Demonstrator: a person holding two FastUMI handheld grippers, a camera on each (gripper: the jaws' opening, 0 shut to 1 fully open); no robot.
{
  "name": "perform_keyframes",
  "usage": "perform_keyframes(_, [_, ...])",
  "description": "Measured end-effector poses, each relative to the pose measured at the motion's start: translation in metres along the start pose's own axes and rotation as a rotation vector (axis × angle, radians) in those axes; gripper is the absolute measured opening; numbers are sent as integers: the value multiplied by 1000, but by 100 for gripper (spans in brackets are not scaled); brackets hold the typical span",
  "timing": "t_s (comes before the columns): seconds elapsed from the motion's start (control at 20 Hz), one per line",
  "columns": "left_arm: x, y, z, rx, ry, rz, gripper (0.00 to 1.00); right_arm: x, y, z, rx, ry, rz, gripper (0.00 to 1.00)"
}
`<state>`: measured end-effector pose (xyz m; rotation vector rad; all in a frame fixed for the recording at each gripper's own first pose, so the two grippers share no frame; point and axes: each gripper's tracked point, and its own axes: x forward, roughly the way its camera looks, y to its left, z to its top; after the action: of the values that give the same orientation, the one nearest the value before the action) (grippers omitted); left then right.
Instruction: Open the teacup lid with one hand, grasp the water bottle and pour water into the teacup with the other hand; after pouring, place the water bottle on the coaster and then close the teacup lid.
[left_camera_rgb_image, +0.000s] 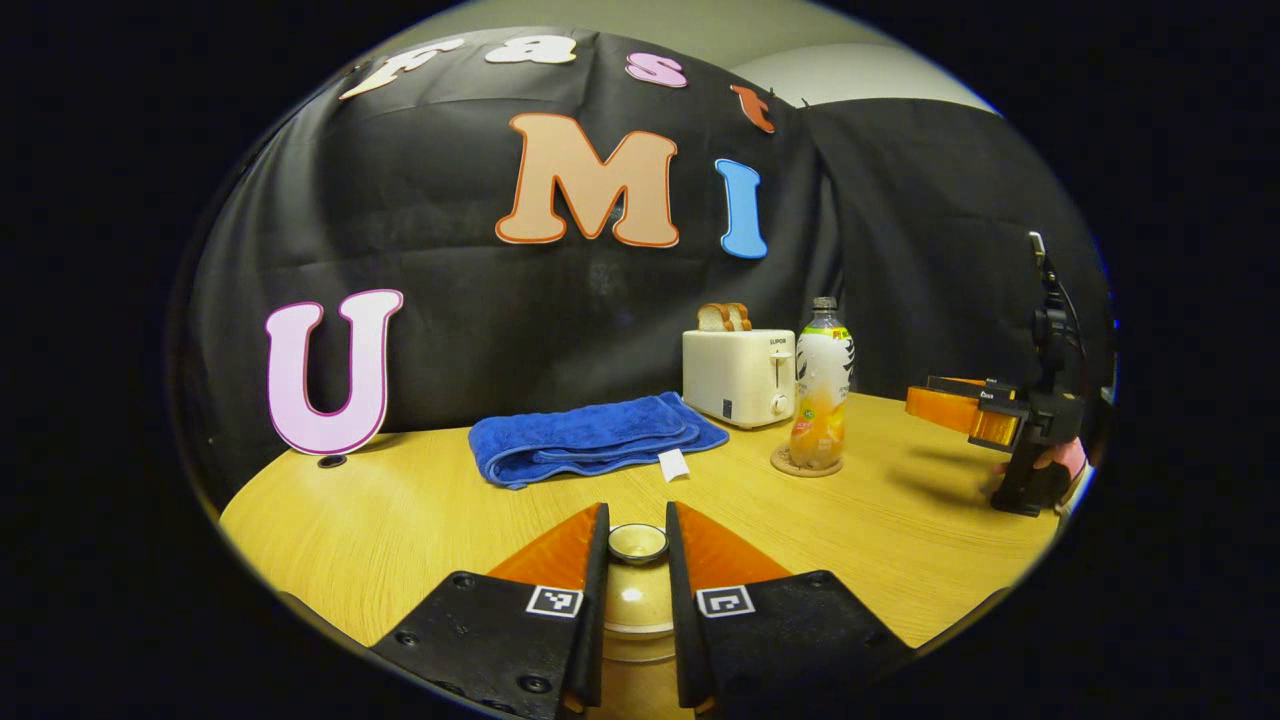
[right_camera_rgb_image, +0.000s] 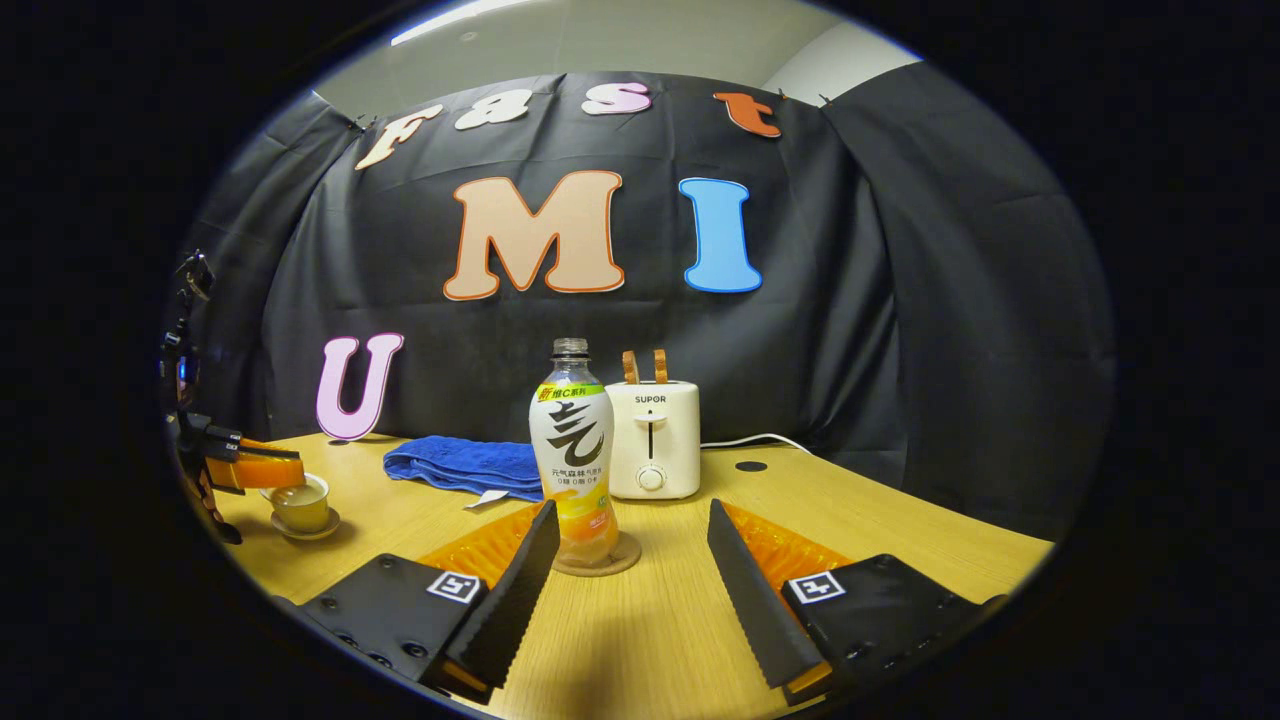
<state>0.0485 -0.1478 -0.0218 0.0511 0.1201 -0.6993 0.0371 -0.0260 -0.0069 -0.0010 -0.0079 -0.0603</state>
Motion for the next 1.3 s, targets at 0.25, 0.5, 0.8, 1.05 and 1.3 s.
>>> perform_keyframes(0.25, [0, 0, 1, -1, 2, 7, 26, 0, 0, -1, 0, 0, -3, 95])
perform_keyframes(0.5, [-1, 1, -1, 1, 12, 14, 54, 0, -1, 0, 0, 0, -4, 95])
perform_keyframes(0.8, [-11, 15, 10, -10, -67, 94, 95, 0, -1, 0, 0, 0, -4, 95])
perform_keyframes(1.05, [-34, 30, 15, -26, -125, 196, 95, 0, -1, -1, 1, 1, -5, 95])
perform_keyframes(1.3, [-69, 76, 12, -31, -112, 442, 96, 0, -4, 0, 0, -1, -22, 92])
